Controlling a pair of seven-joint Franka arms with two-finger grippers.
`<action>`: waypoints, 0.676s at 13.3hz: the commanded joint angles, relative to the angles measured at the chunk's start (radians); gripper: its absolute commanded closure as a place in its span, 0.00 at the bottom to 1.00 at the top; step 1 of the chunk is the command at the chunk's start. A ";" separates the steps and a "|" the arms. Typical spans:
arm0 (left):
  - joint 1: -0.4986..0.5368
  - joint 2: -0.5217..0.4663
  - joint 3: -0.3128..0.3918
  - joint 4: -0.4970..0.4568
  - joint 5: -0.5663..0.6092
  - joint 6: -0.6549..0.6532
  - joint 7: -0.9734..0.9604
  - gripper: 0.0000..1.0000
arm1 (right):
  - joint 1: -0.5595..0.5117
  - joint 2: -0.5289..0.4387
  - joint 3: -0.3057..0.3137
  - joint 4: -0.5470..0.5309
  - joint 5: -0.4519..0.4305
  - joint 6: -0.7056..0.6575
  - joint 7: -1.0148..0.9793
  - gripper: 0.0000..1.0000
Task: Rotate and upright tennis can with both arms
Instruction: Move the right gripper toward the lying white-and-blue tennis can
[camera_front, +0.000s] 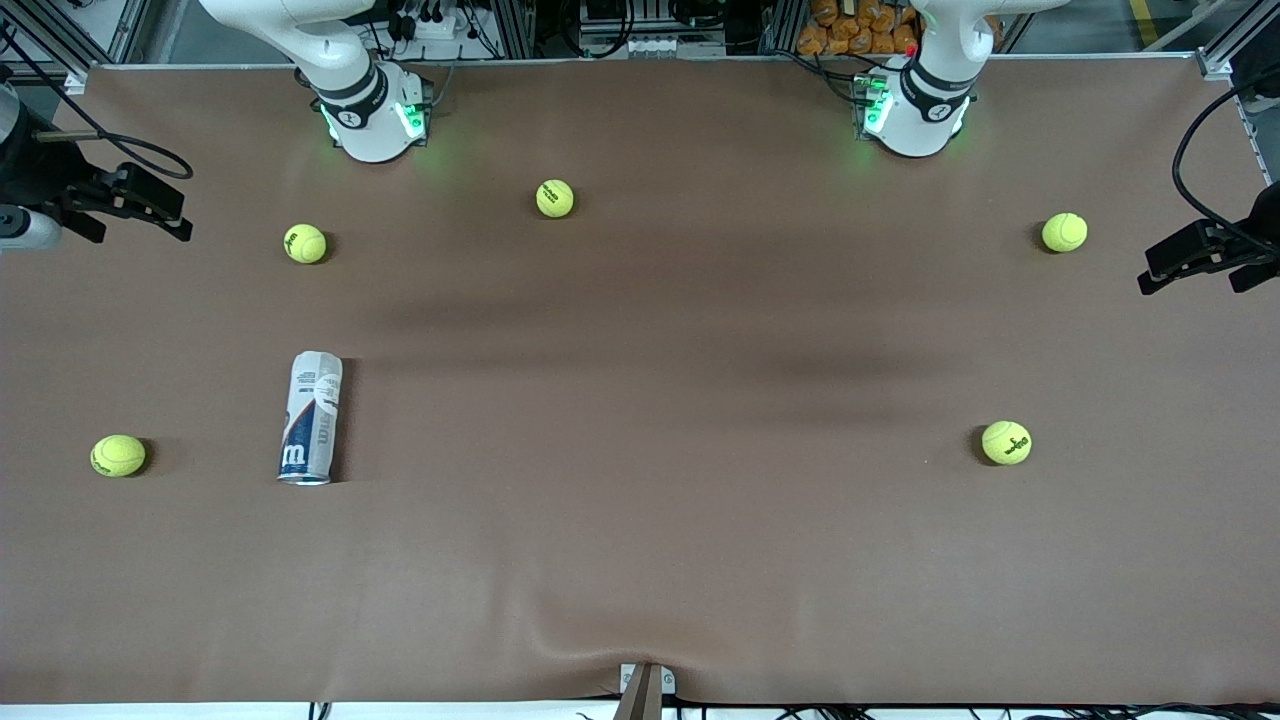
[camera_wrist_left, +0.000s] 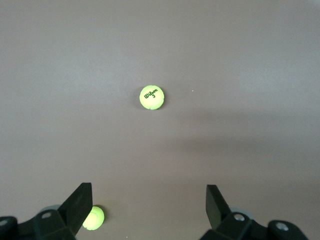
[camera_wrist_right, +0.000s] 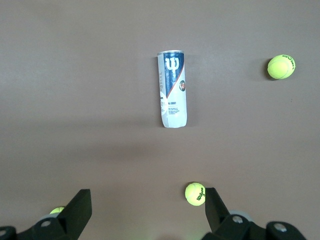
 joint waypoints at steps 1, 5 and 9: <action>0.006 0.003 -0.006 0.012 -0.014 -0.012 -0.003 0.00 | -0.003 -0.022 0.002 -0.023 -0.020 0.007 -0.013 0.00; 0.006 0.003 -0.006 0.012 -0.014 -0.012 -0.005 0.00 | -0.003 -0.020 0.002 -0.023 -0.020 0.013 -0.011 0.00; 0.009 0.012 -0.006 0.011 -0.014 -0.012 -0.003 0.00 | -0.004 -0.009 0.002 -0.024 -0.020 0.008 -0.011 0.00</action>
